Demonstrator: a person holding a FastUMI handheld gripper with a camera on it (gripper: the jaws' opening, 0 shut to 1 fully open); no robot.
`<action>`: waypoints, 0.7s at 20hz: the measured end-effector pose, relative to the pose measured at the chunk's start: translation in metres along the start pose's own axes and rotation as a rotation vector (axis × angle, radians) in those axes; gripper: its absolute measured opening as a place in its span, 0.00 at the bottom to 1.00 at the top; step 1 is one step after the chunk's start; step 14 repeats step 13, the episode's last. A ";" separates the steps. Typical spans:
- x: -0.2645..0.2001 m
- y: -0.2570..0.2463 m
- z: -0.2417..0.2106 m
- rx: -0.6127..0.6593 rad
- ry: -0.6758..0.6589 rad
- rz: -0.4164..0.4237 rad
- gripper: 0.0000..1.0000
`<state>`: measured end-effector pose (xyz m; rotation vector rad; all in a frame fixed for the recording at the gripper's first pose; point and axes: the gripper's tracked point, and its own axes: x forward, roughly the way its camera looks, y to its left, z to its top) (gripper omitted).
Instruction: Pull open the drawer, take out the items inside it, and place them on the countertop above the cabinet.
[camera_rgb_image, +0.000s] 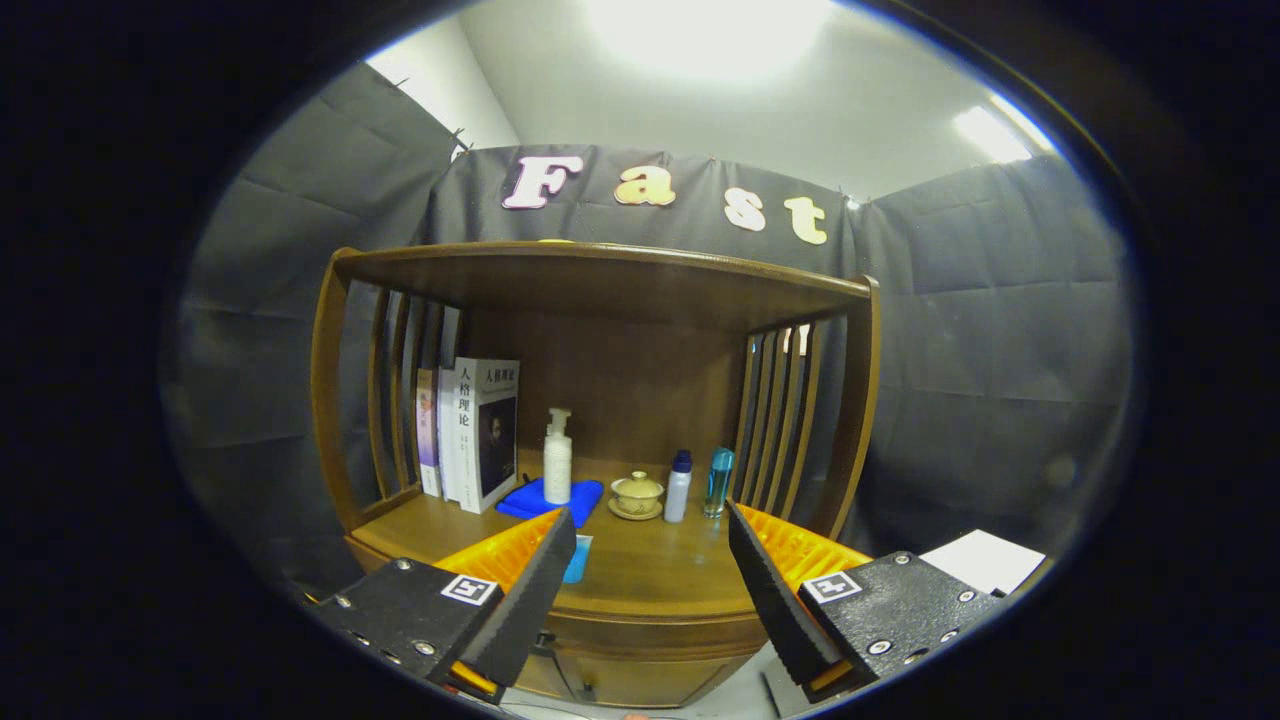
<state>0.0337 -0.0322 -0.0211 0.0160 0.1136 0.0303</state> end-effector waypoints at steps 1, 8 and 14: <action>-0.004 0.005 -0.001 0.024 0.001 0.014 0.95; -0.014 0.005 0.000 -0.078 -0.011 -0.047 0.95; -0.026 0.030 0.005 -0.032 -0.009 -0.026 0.95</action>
